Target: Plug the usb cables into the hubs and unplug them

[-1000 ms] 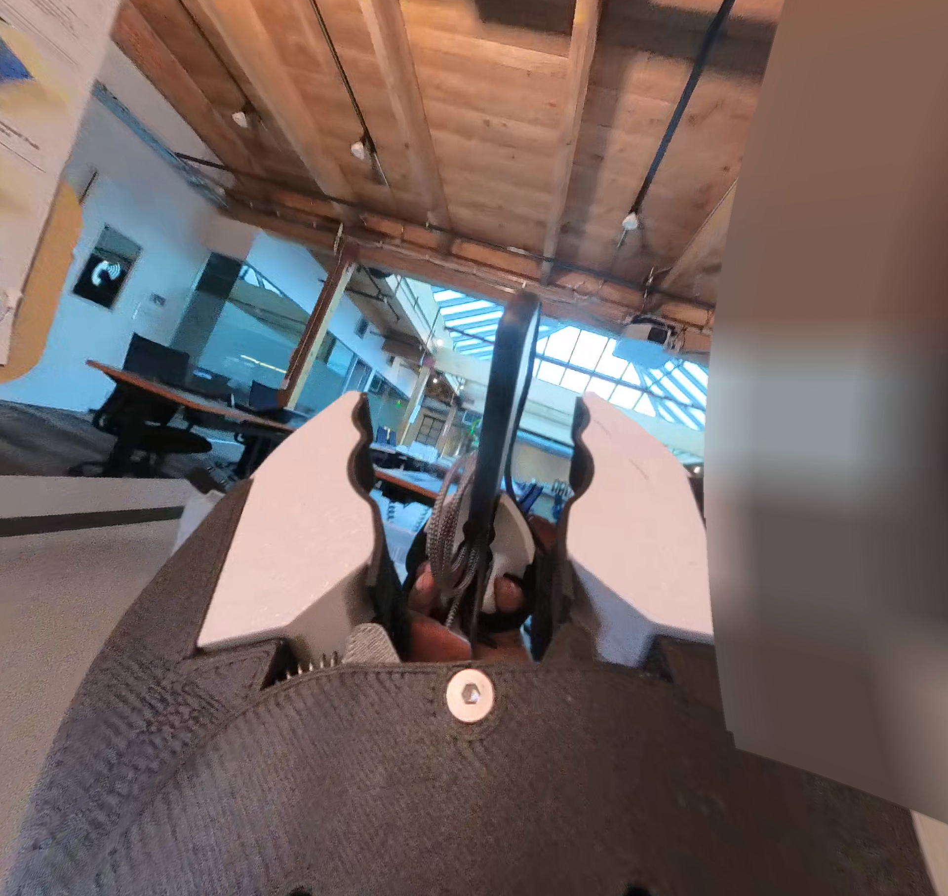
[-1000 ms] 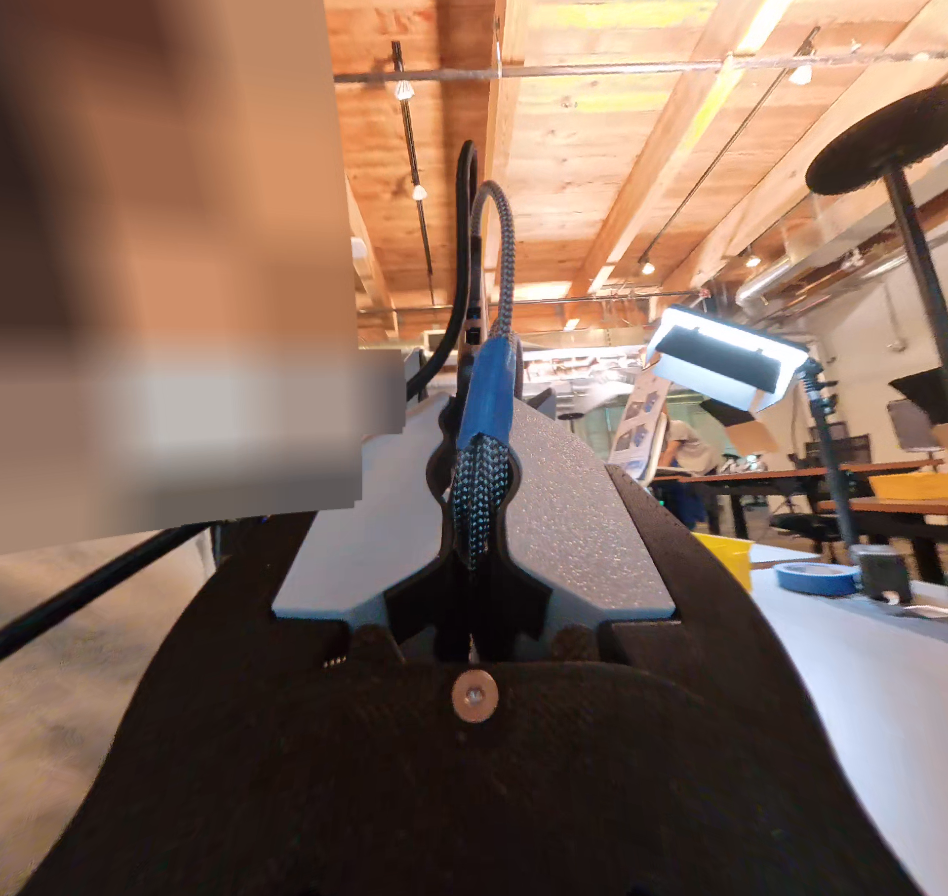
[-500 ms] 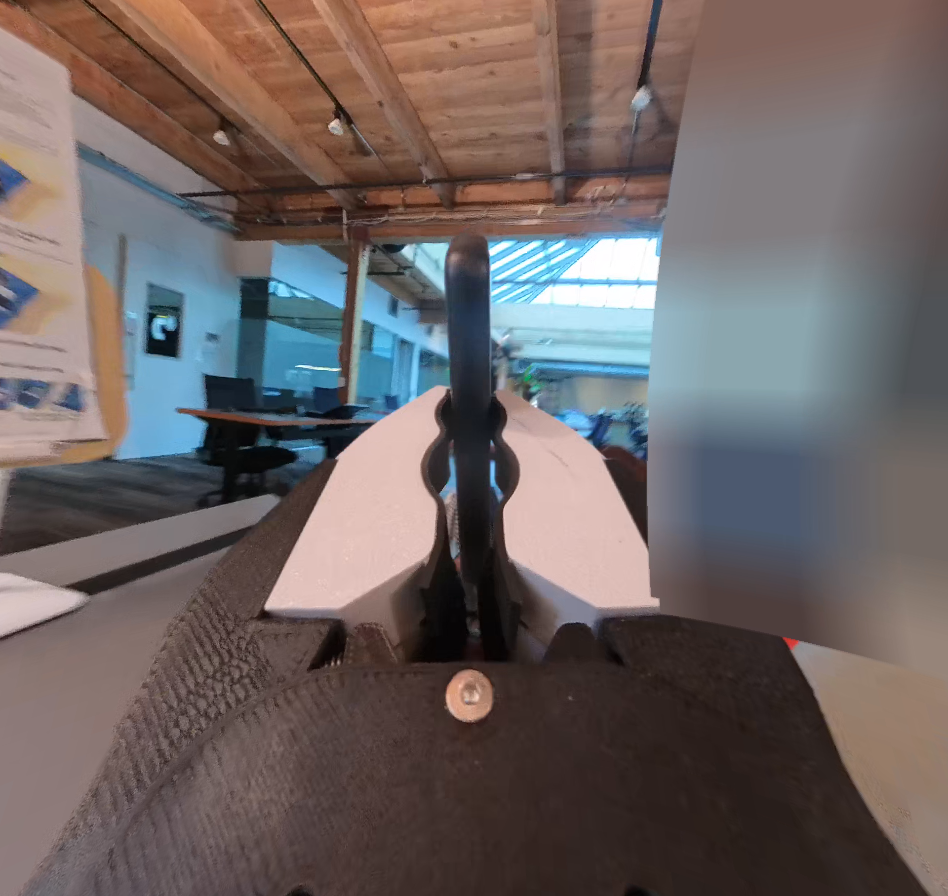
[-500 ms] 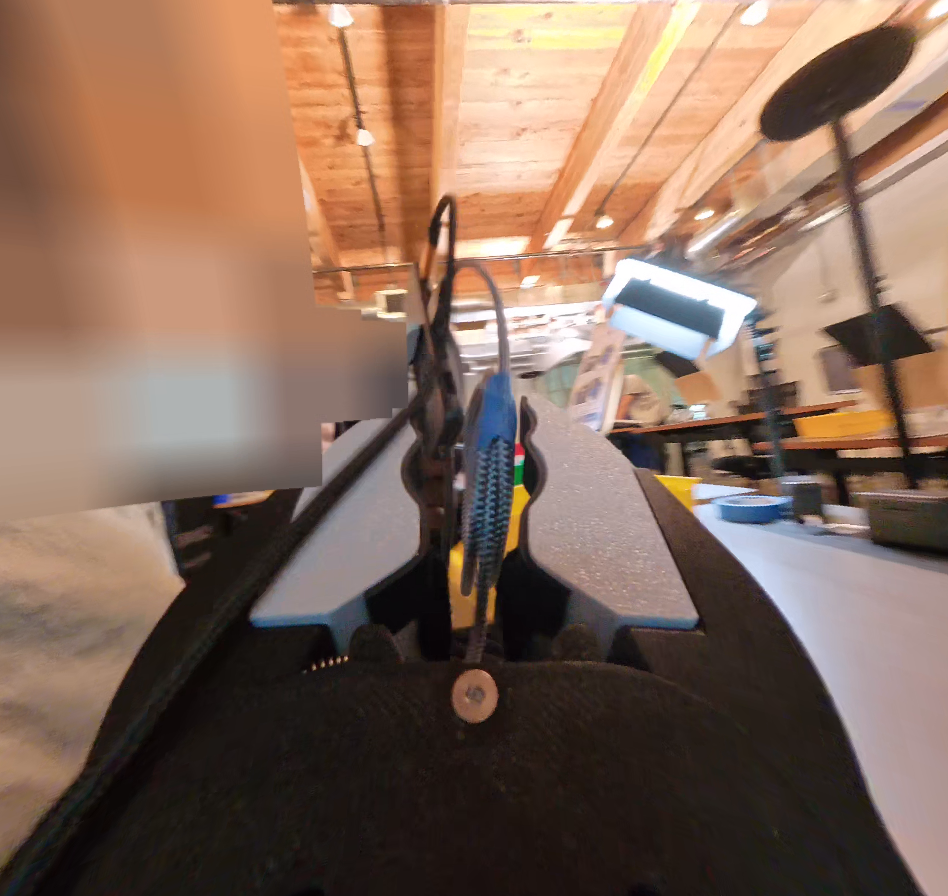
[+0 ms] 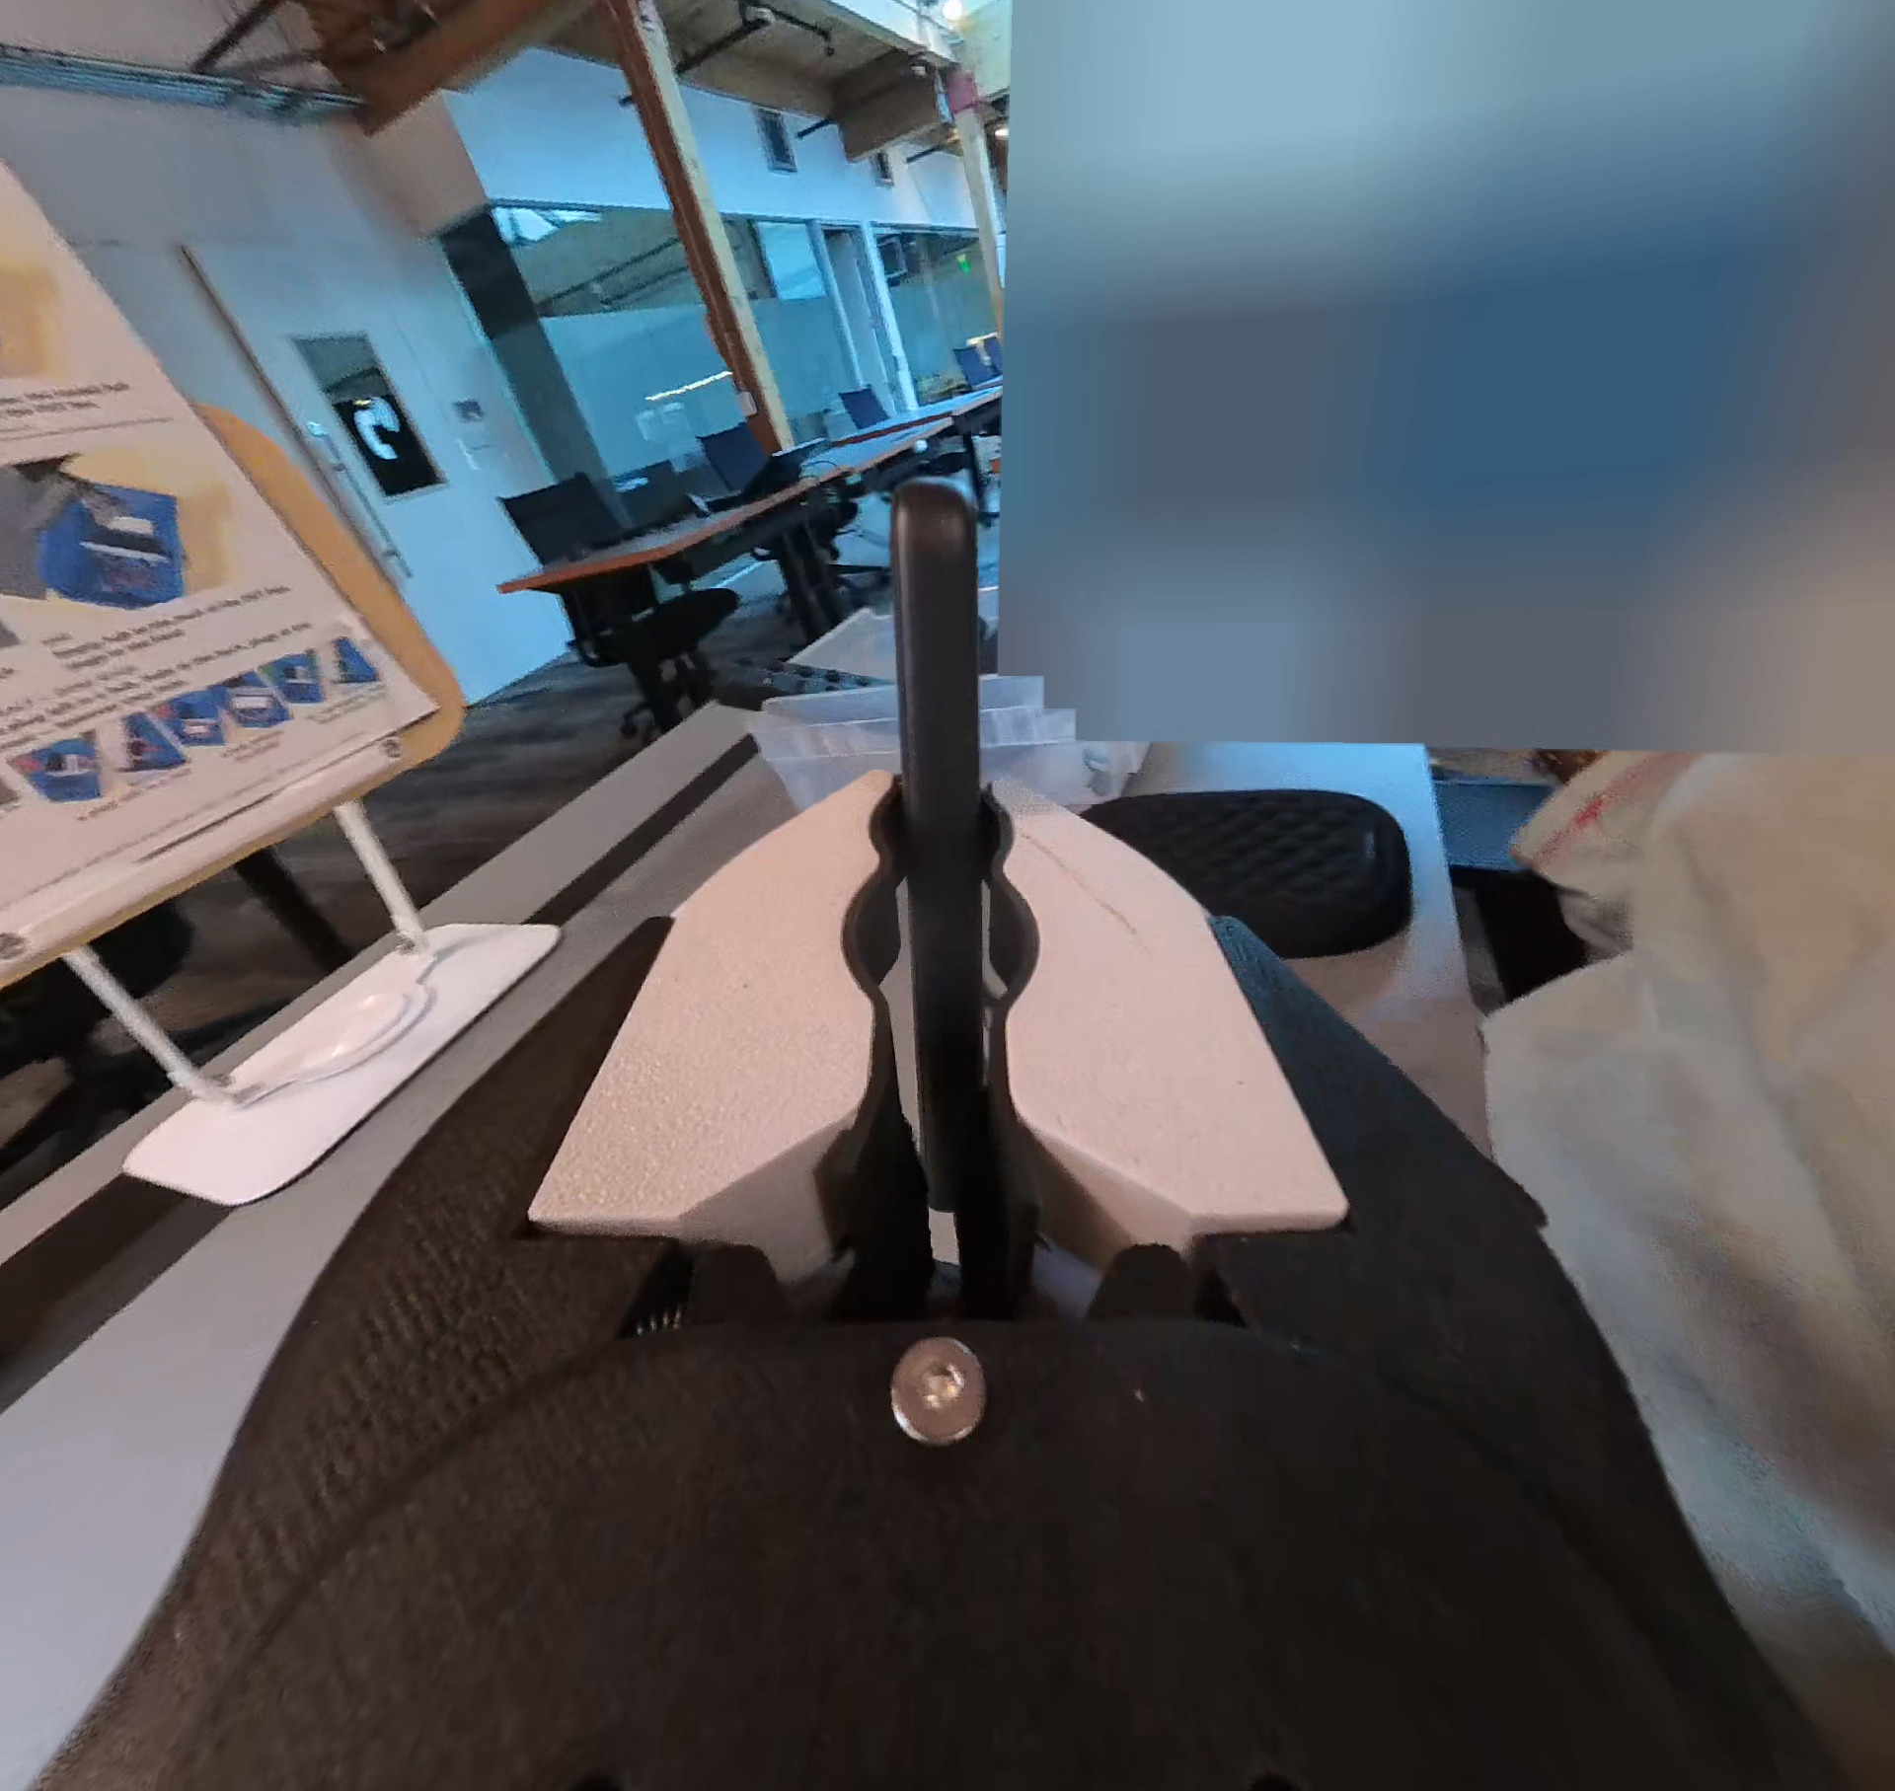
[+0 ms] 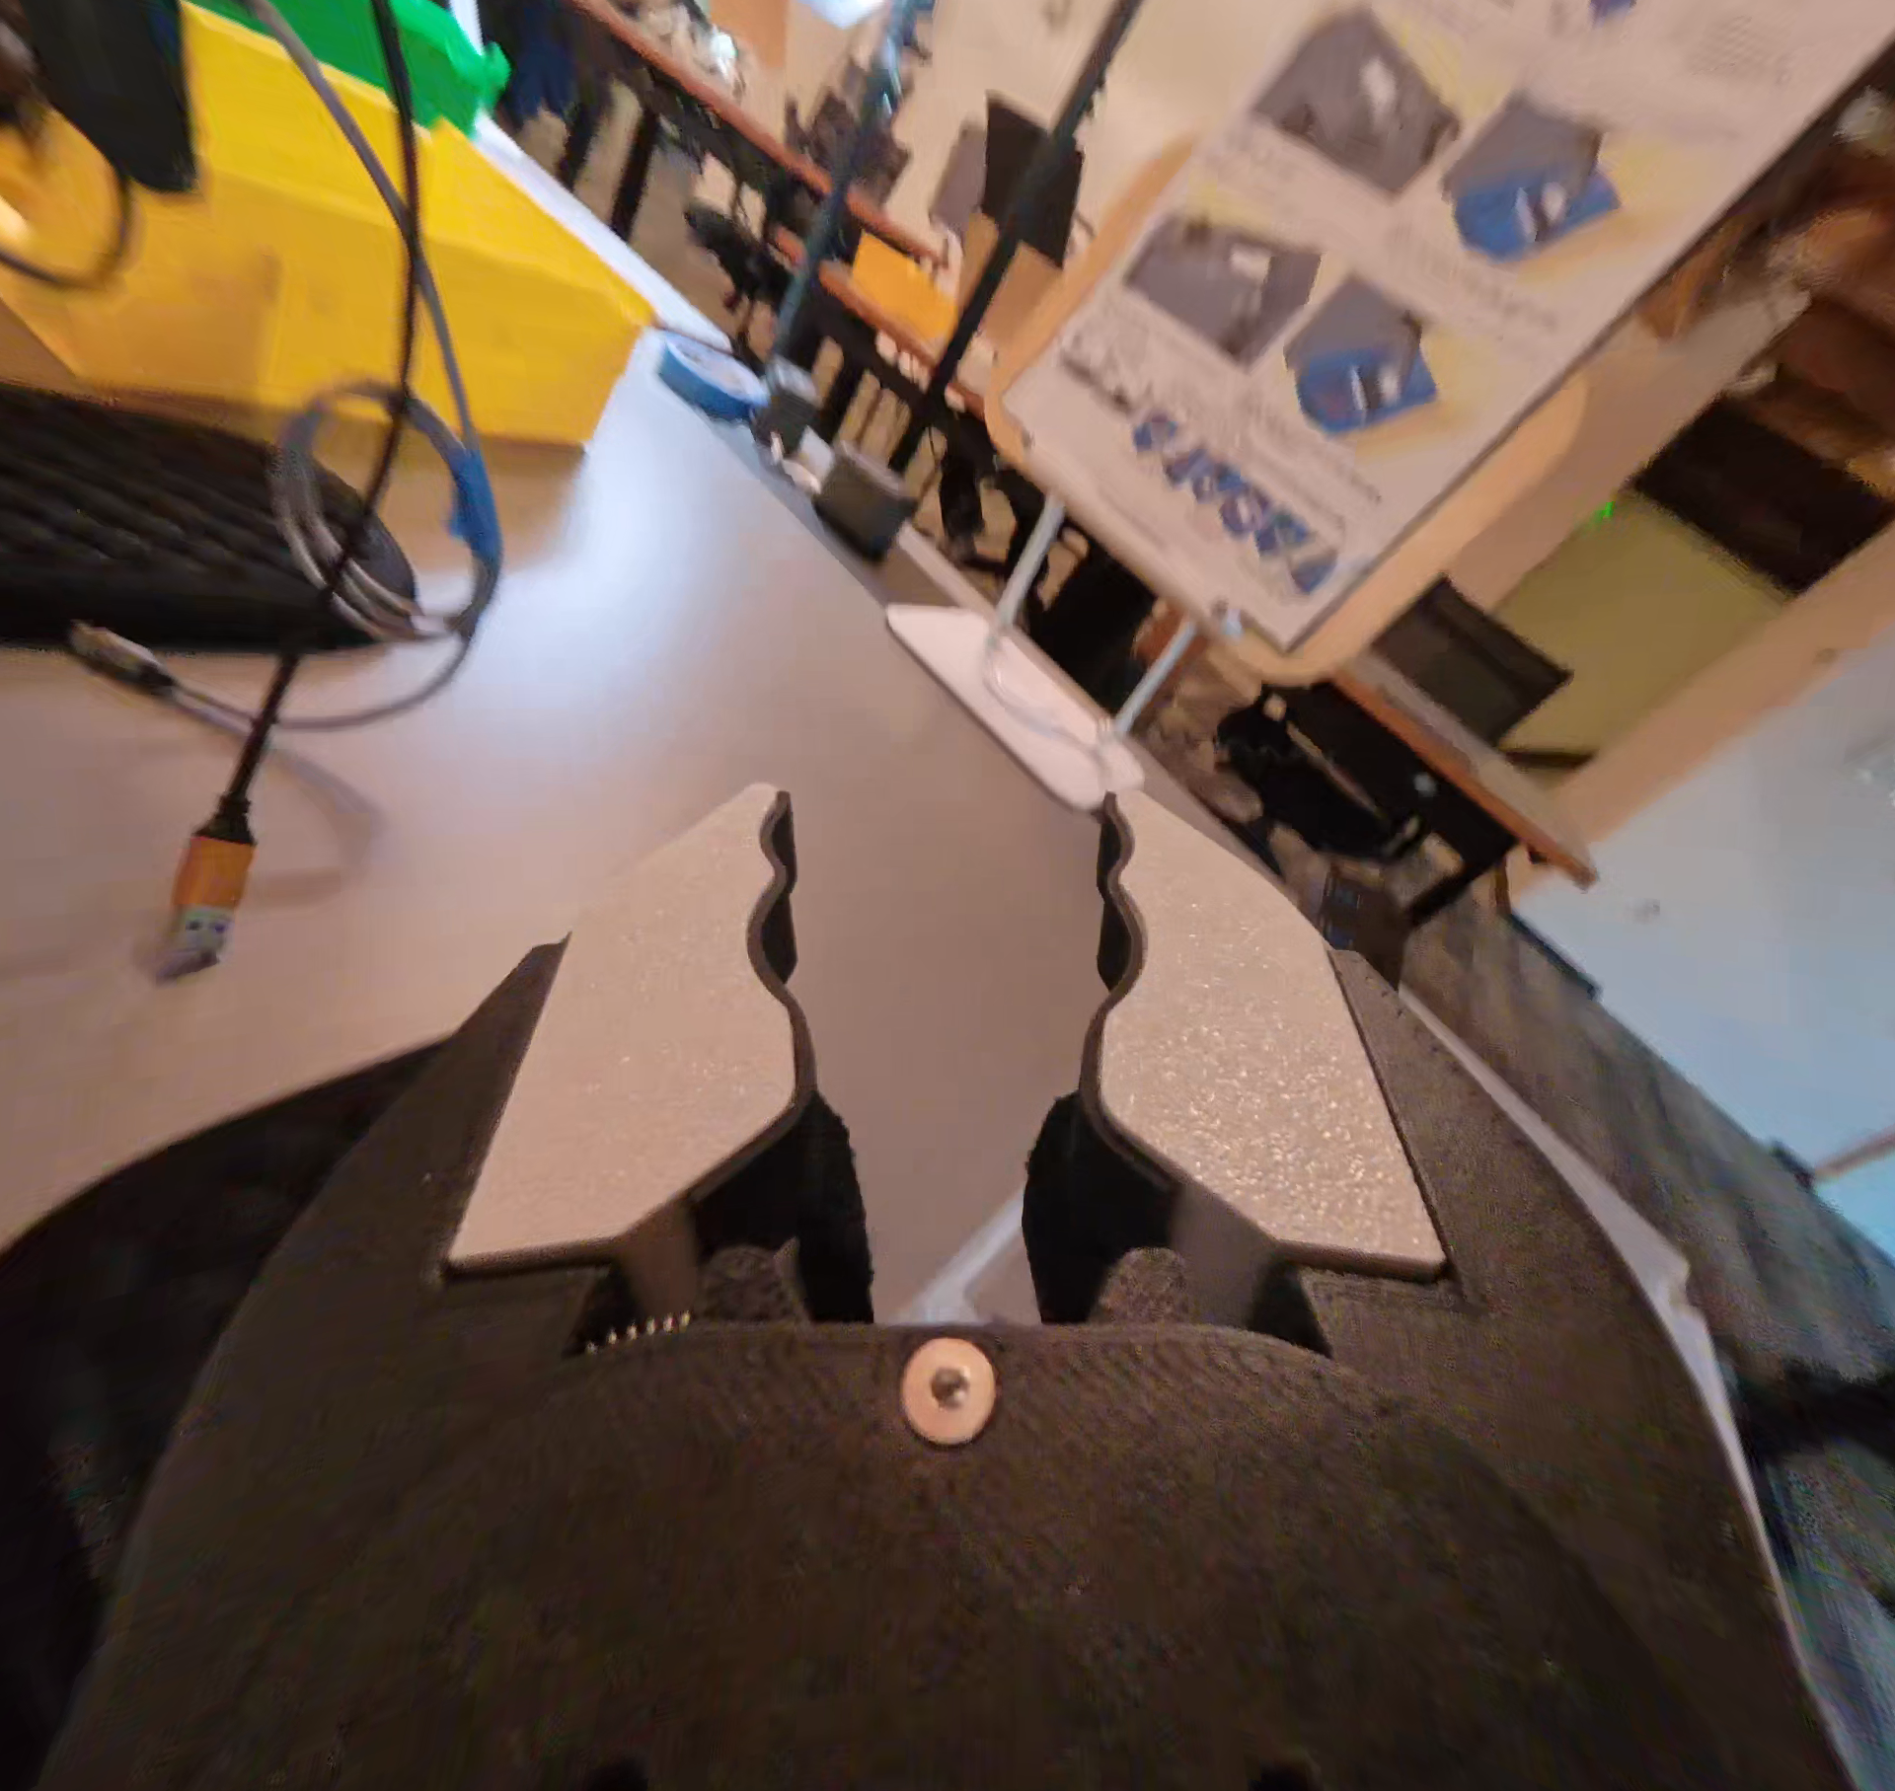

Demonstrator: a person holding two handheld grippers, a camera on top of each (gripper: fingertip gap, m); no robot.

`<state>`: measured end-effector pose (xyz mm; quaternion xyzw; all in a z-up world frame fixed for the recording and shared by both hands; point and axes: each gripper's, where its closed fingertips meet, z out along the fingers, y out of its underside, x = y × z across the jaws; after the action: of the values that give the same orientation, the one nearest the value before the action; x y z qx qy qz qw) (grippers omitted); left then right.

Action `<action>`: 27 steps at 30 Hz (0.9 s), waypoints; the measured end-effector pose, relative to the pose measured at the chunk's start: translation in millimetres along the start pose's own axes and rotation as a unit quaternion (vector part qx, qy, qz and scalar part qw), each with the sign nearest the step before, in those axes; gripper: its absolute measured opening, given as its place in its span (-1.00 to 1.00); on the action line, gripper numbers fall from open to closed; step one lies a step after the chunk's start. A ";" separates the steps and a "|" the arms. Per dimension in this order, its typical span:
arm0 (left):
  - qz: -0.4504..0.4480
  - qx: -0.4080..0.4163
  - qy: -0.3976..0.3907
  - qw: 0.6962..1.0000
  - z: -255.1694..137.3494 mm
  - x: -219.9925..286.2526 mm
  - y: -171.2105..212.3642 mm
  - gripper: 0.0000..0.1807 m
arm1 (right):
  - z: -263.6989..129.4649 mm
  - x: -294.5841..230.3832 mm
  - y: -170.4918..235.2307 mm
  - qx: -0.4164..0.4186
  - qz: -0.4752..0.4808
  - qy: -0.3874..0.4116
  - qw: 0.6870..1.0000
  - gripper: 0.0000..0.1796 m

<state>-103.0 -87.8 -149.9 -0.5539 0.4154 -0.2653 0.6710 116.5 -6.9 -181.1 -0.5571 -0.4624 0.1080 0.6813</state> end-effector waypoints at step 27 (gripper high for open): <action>0.070 -0.032 0.156 0.985 26.1 70.1 18.9 -0.82 | 55.5 -178.5 -110.1 0.241 0.074 -0.329 0.910 -0.92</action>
<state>-46.7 -126.8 -185.5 -0.4965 0.5607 -0.2878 0.5969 -63.7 -127.7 -180.2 -0.3416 -0.5776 0.4432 0.5944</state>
